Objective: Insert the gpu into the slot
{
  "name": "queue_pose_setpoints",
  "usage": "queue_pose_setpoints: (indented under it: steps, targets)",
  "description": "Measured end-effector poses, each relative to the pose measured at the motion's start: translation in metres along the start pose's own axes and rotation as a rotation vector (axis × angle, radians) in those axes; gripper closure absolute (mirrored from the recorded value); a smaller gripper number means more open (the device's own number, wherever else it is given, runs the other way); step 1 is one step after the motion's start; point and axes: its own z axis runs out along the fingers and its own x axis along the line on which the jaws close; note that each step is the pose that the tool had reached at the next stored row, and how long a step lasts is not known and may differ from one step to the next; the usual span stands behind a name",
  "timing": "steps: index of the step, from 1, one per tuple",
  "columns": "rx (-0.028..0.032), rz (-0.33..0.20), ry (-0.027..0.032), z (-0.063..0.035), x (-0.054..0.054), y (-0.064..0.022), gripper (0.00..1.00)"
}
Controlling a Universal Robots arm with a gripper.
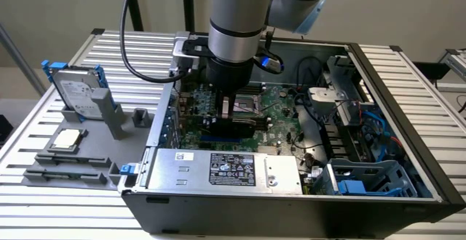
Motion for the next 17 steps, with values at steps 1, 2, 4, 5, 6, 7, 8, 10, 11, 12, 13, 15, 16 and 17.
queue_pose_setpoints:
  steps: [1, 2, 4, 5, 6, 7, 8, 10, 11, 12, 13, 15, 16, 17]
  targets:
    - [-0.0001, 0.0, 0.0, 0.0001, 0.0, 0.0, 0.74]
    - [-0.0001, 0.0, 0.0, 0.0001, 0.0, 0.0, 0.74]
    - [-0.0002, 0.0, 0.0001, 0.0002, 0.0, 0.0, 0.74]
    - [-0.0001, 0.0, 0.0001, 0.0002, 0.0, 0.0, 0.74]
    - [-0.0001, 0.0, 0.0, 0.0003, 0.0, 0.0, 0.74]
    - [-0.0001, 0.0, 0.0, 0.0004, 0.0, 0.0, 0.74]
    - [-0.0002, 0.0, 0.0002, 0.0007, 0.0, 0.0, 0.74]
    - [-0.0001, 0.0, 0.0011, 0.001, 0.0, -0.0001, 0.74]
    - [-0.0001, 0.0, 0.0015, 0.0011, 0.0, -0.0002, 0.74]
    - [0.0, 0.0, 0.0018, 0.0013, 0.0, -0.0002, 0.74]
    - [0.0, 0.0, 0.0021, 0.0016, 0.0001, -0.0002, 0.74]
    - [0.0, 0.0, 0.0026, 0.0021, 0.0001, -0.0002, 0.74]
    - [-0.0001, 0.001, 0.003, 0.0023, 0.0002, -0.0002, 0.74]
    - [-0.0001, 0.001, 0.0031, 0.0025, 0.0002, -0.0002, 0.74]
